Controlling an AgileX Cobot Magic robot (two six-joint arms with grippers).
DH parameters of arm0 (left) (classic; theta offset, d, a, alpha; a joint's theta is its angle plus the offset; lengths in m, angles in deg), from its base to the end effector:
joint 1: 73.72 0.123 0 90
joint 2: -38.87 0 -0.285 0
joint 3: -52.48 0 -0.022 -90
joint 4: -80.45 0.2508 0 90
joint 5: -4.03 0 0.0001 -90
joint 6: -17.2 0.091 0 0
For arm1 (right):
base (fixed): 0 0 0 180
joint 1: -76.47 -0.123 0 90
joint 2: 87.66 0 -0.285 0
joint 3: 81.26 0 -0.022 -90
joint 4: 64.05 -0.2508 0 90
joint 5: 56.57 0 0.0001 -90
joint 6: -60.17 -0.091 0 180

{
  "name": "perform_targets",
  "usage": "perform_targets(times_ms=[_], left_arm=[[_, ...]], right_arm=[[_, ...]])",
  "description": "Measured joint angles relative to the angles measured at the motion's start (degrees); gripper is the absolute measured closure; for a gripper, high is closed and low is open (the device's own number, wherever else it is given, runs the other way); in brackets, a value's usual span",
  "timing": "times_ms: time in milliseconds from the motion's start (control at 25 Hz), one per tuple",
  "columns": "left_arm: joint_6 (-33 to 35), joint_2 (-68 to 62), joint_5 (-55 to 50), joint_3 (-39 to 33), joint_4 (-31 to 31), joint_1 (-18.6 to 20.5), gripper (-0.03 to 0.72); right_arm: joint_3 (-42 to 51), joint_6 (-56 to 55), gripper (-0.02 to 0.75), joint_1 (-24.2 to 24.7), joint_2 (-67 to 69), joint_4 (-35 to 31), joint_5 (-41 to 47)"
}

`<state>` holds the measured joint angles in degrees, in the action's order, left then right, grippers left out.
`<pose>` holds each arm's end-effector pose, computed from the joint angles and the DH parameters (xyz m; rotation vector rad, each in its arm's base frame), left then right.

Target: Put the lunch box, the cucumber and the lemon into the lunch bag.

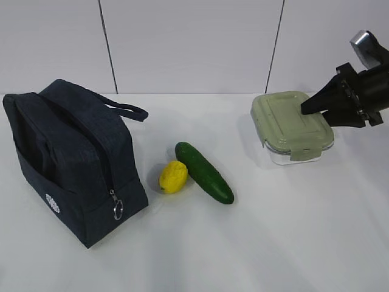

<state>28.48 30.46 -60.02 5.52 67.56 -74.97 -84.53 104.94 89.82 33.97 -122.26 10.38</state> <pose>-0.0104 -0.0180 0.2822 0.2459 2.0523 -0.1631 0.3968 -0.0210 0.2102 -0.0940 2.5391 1.1397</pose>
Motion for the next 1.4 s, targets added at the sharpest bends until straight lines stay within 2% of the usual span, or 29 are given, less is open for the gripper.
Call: perform_targets(times_ms=[160, 320, 400, 520, 720, 800, 960, 1120, 1240, 1400], left_arm=[[-0.3, 0.0, 0.0, 0.0, 0.0, 0.0, 0.425], [-7.3, -1.4, 0.9, 0.0, -0.3, 0.0, 0.318], [-10.9, -5.0, 1.8, 0.0, -1.8, 0.0, 0.251], [-14.6, -12.6, 5.6, 0.0, -7.4, 0.0, 0.216], [-20.7, -26.2, 18.0, 0.0, -20.0, 0.0, 0.216], [-21.2, -31.8, 23.8, 0.0, -25.5, 0.0, 0.230], [-21.4, -41.3, 34.6, 0.0, -32.6, 0.0, 0.240], [-21.5, -49.6, 40.3, 0.0, -39.6, 0.0, 0.245], [-19.5, -55.2, 41.5, 0.1, -45.2, 0.0, 0.250], [-13.1, -60.8, 42.1, 3.1, -52.1, 0.0, 0.264]], right_arm=[[0.0, 0.2, 0.333, 0.0, 0.0, -0.2, 0.0], [0.0, 0.3, 0.333, 0.0, 0.0, -0.2, 0.0], [0.0, 0.3, 0.333, 0.0, 0.0, -0.2, 0.0], [0.0, 0.3, 0.333, 0.0, 0.0, -0.5, 0.0], [0.0, 0.5, 0.333, 0.0, 0.0, -0.7, 0.0], [0.0, 0.5, 0.333, 0.0, 0.0, -1.0, 0.0], [0.0, 0.8, 0.333, 0.0, 0.0, -1.9, 0.0], [0.0, 1.1, 0.333, 0.0, 0.0, -2.1, 0.0], [0.0, 1.3, 0.333, 0.0, 0.0, -2.3, 0.0], [0.0, 1.5, 0.333, 0.0, 0.0, -2.3, 0.0]])
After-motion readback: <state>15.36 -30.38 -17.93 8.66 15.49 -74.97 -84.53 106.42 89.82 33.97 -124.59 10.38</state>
